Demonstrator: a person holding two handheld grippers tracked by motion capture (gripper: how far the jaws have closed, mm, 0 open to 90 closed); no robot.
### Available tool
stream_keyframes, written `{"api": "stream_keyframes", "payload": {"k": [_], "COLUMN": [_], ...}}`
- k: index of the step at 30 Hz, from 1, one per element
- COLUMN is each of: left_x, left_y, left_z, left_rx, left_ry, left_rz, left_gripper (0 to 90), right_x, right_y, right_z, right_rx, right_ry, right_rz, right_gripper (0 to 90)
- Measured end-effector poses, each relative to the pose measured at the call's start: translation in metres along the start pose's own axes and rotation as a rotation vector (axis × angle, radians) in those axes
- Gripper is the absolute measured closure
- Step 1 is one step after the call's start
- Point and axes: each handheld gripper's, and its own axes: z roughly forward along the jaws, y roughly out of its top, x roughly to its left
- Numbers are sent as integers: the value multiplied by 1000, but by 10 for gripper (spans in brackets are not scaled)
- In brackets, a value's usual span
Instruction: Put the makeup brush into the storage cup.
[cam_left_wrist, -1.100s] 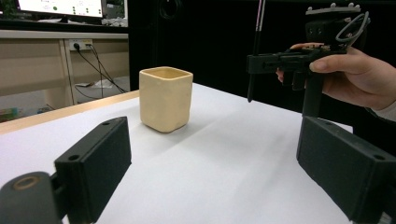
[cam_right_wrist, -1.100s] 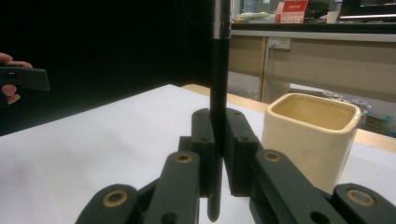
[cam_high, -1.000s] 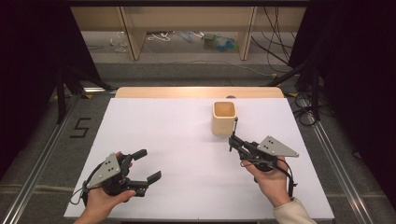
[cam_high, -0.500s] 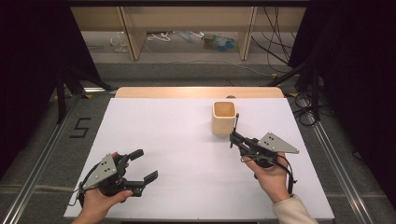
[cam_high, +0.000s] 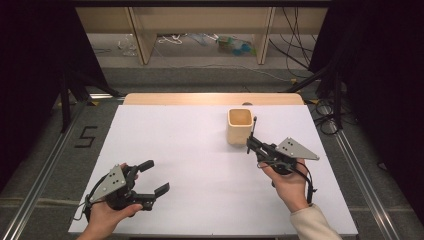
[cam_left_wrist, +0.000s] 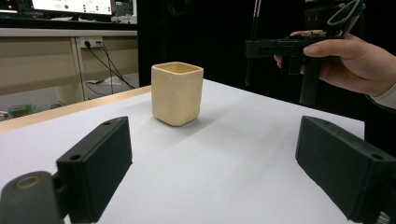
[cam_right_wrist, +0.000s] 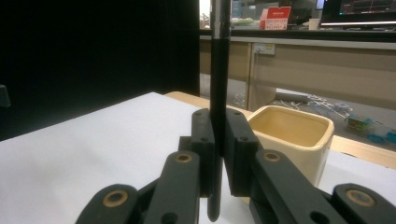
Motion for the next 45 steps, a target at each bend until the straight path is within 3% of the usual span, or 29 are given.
{"api": "stream_keyframes", "payload": {"k": [2,3,6,7,10,11,12,14,15,16,18,19,22,23,29,45], "left_x": [0,0,0,1,0,0,0,0,0,0,1,1,0,1,0,0], "left_y": [0,0,0,0,0,0,0,0,0,1,0,0,0,0,1,1], "left_z": [0,0,0,0,0,0,0,0,0,-1,0,0,0,0,0,-1], "left_rx": [-3,-3,-4,-4,-4,-3,-3,-5,-4,-4,-15,-14,-15,-14,-4,-3], "left_ry": [0,1,5,-1,3,3,4,5,5,5,-4,-4,-1,-4,6,8], "left_rz": [1,0,-7,2,0,-1,-3,-11,-9,-5,-4,-4,-10,-4,-4,-2], "left_gripper": [107,107,108,108,108,108,108,108,108,108,108,108,108,108,108,108], "right_x": [-2,-5,-3,-6,-7,-7,-5,-6,-8,-6,-7,-9,-7,-7,-8,-12], "right_y": [0,0,1,1,2,2,2,4,4,5,6,7,7,8,9,14], "right_z": [0,3,2,4,4,6,5,6,8,7,10,11,13,12,15,23], "right_rx": [7,-26,2,-26,-13,-20,13,8,-14,8,-10,-23,-16,3,-18,2], "right_ry": [-3,-2,-7,-16,-17,-18,-14,-17,-22,-17,-24,-29,-30,-31,-37,-44], "right_rz": [-8,-42,-6,-38,-34,-23,1,-2,-32,-3,-8,-47,-5,-6,-5,-16], "right_gripper": [842,842,842,842,842,842,842,842,842,842,842,842,842,842,842,842]}}
